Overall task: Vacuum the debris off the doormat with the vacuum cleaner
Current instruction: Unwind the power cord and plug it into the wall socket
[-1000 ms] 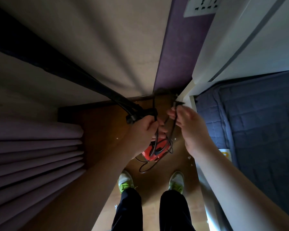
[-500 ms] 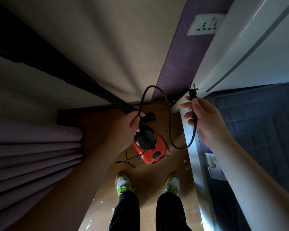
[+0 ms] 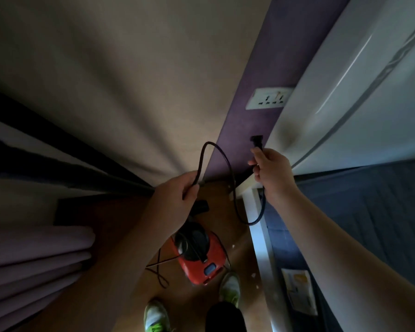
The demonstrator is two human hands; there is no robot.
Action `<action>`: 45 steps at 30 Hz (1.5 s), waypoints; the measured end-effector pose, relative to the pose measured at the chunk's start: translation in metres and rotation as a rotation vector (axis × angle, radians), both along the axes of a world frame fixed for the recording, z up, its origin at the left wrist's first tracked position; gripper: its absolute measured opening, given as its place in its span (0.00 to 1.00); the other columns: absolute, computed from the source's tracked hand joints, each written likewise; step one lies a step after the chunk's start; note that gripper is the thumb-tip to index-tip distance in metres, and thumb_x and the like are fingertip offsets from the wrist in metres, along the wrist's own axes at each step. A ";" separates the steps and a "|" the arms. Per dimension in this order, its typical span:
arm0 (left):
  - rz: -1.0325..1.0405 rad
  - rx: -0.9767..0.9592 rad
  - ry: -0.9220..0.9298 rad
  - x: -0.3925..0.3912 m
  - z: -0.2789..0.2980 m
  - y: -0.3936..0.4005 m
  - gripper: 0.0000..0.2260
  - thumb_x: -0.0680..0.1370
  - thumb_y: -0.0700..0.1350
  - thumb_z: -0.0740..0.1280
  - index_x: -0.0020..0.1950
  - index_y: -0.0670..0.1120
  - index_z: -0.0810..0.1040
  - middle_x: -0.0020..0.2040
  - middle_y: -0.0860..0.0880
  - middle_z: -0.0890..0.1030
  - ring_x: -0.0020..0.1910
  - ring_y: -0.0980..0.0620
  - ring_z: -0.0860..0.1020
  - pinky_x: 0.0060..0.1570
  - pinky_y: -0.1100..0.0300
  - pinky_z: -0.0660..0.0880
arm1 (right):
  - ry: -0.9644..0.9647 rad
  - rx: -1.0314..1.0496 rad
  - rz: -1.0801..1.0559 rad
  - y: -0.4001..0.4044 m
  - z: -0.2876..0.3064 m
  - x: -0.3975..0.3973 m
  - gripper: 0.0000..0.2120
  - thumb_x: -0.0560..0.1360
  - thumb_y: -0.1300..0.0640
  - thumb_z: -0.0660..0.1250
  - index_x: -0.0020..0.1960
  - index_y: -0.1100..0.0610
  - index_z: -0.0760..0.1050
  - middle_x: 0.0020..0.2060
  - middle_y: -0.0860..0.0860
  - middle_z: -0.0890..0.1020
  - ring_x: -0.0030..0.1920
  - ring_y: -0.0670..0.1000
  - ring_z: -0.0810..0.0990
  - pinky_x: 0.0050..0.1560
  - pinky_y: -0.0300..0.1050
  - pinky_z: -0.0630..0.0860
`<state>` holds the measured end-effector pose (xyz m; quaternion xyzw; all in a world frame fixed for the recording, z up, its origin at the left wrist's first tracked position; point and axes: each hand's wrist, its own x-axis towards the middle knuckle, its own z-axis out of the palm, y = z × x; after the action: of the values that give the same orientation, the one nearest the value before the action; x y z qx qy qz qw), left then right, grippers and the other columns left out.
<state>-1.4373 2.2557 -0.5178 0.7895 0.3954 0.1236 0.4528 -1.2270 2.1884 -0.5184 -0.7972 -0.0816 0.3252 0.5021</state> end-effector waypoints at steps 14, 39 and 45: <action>0.063 -0.011 0.052 0.069 -0.016 0.001 0.16 0.83 0.45 0.62 0.71 0.53 0.73 0.48 0.52 0.82 0.45 0.58 0.78 0.45 0.64 0.74 | -0.276 -0.130 -0.041 0.055 -0.017 0.052 0.18 0.84 0.52 0.53 0.59 0.57 0.80 0.52 0.53 0.83 0.47 0.51 0.79 0.44 0.39 0.69; 0.073 -0.014 0.048 0.095 -0.038 0.007 0.19 0.83 0.48 0.61 0.74 0.53 0.70 0.52 0.52 0.81 0.45 0.60 0.77 0.40 0.74 0.69 | -0.755 -0.616 0.233 0.058 -0.001 0.057 0.12 0.84 0.60 0.52 0.59 0.61 0.73 0.52 0.56 0.82 0.51 0.54 0.83 0.46 0.43 0.77; 0.058 0.005 0.063 0.096 -0.043 0.011 0.18 0.83 0.48 0.61 0.73 0.53 0.70 0.51 0.53 0.81 0.44 0.62 0.76 0.41 0.74 0.69 | -0.748 -0.613 0.218 0.072 0.021 0.070 0.14 0.84 0.61 0.52 0.61 0.59 0.75 0.54 0.55 0.82 0.54 0.53 0.82 0.40 0.39 0.69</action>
<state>-1.3417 2.2666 -0.5603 0.7824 0.4320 0.1129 0.4342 -1.1567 2.2606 -0.4972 -0.9571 -0.2397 0.0764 0.1441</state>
